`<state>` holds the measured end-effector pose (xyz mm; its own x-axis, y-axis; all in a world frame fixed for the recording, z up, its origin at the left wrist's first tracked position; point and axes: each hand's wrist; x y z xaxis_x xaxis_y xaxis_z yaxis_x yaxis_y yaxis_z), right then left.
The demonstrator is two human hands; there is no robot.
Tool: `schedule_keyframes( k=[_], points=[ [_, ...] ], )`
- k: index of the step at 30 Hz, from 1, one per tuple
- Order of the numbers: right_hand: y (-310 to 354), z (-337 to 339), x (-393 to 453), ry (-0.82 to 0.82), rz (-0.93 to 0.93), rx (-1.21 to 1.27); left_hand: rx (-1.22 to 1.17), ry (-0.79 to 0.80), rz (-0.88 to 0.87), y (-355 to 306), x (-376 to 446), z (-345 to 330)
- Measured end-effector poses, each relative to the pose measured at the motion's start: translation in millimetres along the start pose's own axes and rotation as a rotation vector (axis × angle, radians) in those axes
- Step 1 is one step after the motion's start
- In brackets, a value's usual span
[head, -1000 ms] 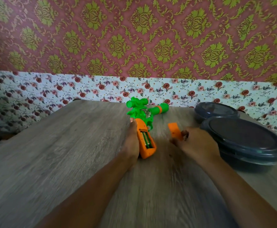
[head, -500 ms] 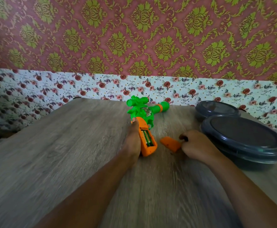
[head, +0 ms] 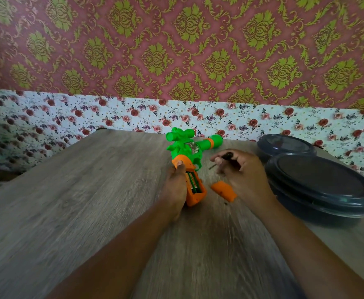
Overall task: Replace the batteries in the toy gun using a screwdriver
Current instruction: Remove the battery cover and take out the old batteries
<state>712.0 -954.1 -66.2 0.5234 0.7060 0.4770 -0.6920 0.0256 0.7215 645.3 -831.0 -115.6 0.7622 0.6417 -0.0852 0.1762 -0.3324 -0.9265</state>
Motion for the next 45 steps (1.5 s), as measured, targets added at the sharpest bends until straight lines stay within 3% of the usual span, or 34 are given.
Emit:
schedule_keyframes(
  k=[3, 9, 17, 25, 34, 45],
  points=[
    [2.5, -12.9, 2.2, 0.044, -0.015, 0.12, 0.043, 0.004, -0.011, 0.8, 0.4, -0.7],
    [-2.6, -25.2, 4.8, 0.058, -0.04, 0.062, 0.113, -0.004, -0.014, 3.1, 2.9, 2.5],
    [-6.9, -33.1, 4.0, -0.037, 0.013, 0.057, 0.131, -0.001, 0.005, 3.3, 2.1, 1.0],
    [-13.8, -36.0, 1.7, -0.01, 0.075, -0.04, 0.111, -0.017, -0.015, 4.4, 3.2, 0.7],
    [-6.0, -38.7, 1.1, -0.102, 0.114, -0.23, 0.16, 0.014, -0.074, 1.6, -4.8, -2.1],
    [6.9, -47.1, 27.5, -0.032, -0.077, -0.331, 0.189, 0.059, -0.169, 0.7, -8.9, -1.4]
  ],
)
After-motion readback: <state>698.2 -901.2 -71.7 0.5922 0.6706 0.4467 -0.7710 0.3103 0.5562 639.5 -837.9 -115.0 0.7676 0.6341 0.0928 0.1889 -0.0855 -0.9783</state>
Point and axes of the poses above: each hand's wrist, its own x-axis towards the middle knuckle, its own z-axis out of the back of the hand, y = z × x, and after that the axes turned 8 degrees about y, right-handed
